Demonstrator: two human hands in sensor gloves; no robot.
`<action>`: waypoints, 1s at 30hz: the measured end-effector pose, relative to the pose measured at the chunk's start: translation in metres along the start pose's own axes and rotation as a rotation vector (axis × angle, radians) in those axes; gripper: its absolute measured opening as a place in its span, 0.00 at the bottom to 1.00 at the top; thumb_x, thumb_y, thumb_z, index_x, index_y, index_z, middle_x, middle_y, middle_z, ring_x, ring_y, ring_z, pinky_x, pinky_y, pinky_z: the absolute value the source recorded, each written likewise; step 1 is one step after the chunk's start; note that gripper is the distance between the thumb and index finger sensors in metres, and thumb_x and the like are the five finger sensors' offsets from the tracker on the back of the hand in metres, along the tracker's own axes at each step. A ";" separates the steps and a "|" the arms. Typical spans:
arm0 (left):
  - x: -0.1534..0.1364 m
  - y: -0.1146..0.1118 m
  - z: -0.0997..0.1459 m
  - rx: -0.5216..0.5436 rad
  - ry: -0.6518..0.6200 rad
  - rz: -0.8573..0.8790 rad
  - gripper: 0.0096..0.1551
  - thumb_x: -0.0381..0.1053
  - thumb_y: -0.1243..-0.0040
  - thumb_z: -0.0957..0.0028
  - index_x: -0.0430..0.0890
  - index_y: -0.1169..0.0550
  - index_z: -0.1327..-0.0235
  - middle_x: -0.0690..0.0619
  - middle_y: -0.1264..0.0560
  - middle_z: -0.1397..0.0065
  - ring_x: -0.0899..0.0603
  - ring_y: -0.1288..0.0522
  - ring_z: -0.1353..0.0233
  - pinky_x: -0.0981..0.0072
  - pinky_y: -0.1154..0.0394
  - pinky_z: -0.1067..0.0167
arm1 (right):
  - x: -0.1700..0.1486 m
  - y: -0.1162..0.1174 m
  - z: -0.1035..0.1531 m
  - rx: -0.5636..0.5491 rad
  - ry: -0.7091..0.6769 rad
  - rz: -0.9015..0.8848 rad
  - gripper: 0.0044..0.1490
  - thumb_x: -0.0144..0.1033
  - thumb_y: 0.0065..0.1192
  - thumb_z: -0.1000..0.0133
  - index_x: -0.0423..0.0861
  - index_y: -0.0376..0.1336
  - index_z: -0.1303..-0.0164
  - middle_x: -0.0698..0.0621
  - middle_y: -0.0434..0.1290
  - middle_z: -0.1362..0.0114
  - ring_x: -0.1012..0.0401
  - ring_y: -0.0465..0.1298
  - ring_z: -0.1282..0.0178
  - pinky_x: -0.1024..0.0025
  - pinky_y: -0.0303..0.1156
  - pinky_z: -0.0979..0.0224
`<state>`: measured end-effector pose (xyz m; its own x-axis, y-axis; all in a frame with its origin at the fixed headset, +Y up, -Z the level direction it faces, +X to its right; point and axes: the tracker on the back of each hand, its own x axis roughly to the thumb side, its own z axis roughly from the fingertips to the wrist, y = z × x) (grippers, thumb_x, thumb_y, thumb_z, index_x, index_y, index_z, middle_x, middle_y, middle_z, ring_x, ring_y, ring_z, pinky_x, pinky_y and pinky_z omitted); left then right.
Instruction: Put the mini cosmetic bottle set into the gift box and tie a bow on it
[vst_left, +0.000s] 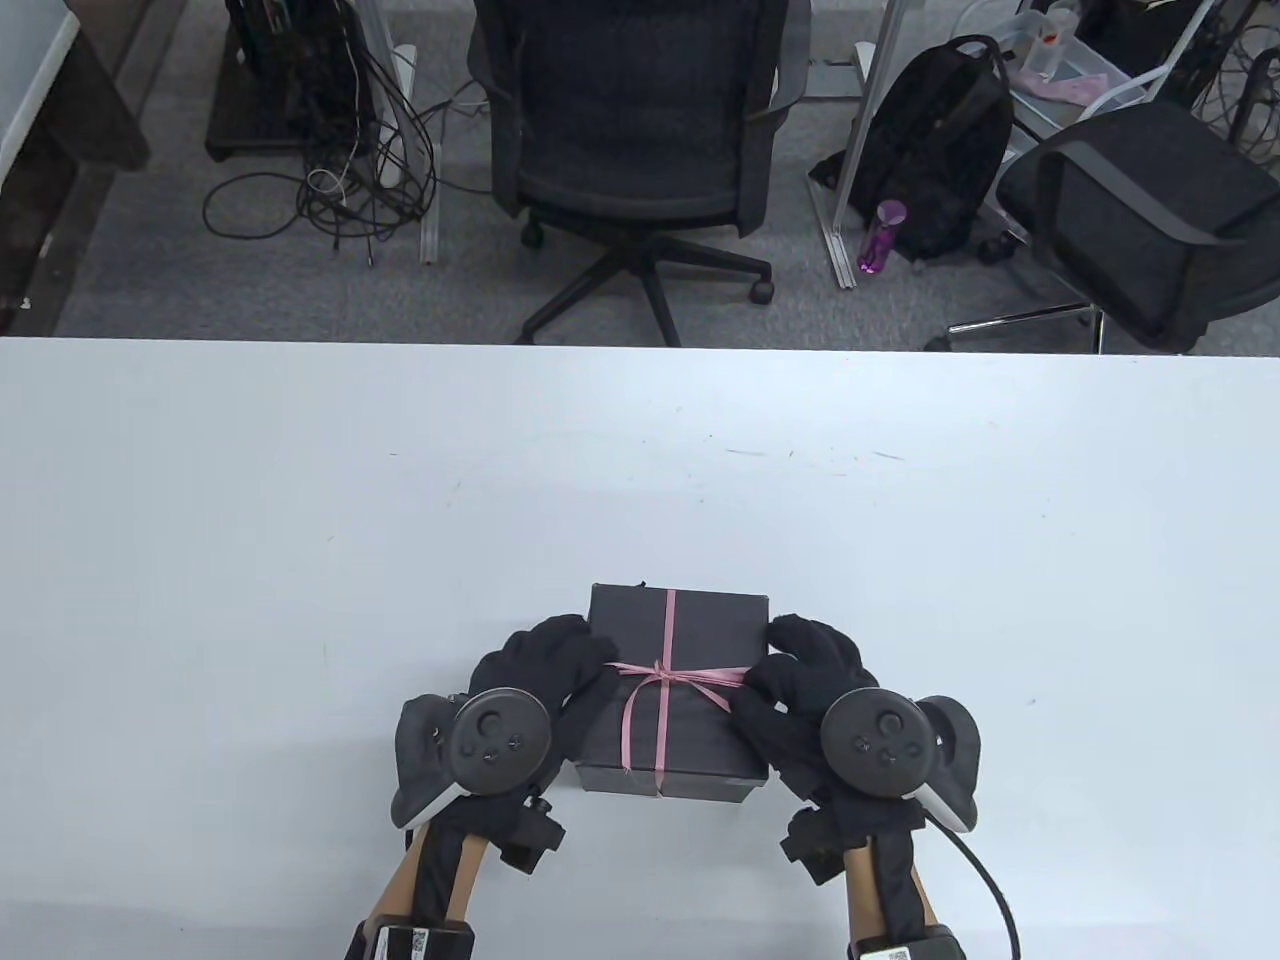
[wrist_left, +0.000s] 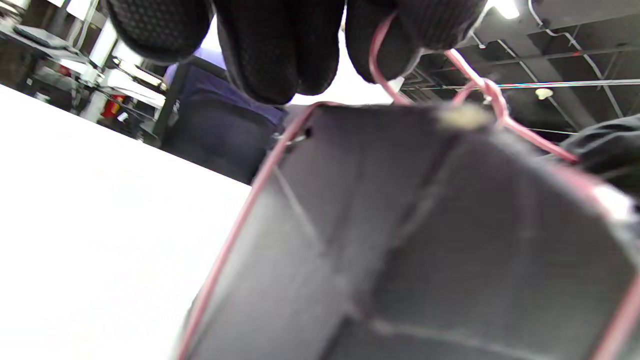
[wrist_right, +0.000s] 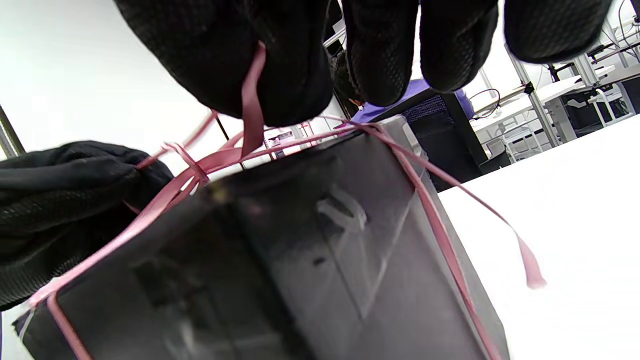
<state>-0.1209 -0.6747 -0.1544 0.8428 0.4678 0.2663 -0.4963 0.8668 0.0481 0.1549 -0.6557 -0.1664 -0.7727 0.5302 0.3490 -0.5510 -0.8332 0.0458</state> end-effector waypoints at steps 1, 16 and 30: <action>-0.002 -0.001 0.000 0.008 0.009 -0.007 0.20 0.62 0.50 0.36 0.59 0.22 0.38 0.48 0.27 0.23 0.39 0.20 0.33 0.38 0.25 0.35 | 0.000 0.000 0.000 0.002 -0.001 0.001 0.19 0.35 0.67 0.38 0.30 0.75 0.59 0.27 0.63 0.22 0.26 0.60 0.27 0.22 0.59 0.34; -0.015 -0.006 0.000 0.087 0.064 0.021 0.21 0.62 0.49 0.35 0.49 0.16 0.51 0.48 0.23 0.28 0.39 0.18 0.38 0.40 0.23 0.38 | -0.007 0.000 -0.002 -0.009 0.045 -0.009 0.18 0.23 0.68 0.44 0.21 0.71 0.80 0.30 0.68 0.27 0.30 0.63 0.28 0.25 0.61 0.34; -0.001 0.024 0.009 0.055 0.114 -0.093 0.38 0.67 0.54 0.36 0.51 0.34 0.15 0.42 0.30 0.20 0.33 0.22 0.28 0.33 0.28 0.32 | 0.008 -0.019 0.008 -0.032 0.071 0.228 0.40 0.48 0.62 0.36 0.27 0.64 0.29 0.27 0.65 0.22 0.29 0.64 0.28 0.26 0.63 0.33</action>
<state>-0.1357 -0.6563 -0.1446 0.9024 0.4048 0.1474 -0.4227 0.8981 0.1214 0.1617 -0.6367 -0.1572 -0.8980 0.3395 0.2797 -0.3684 -0.9280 -0.0564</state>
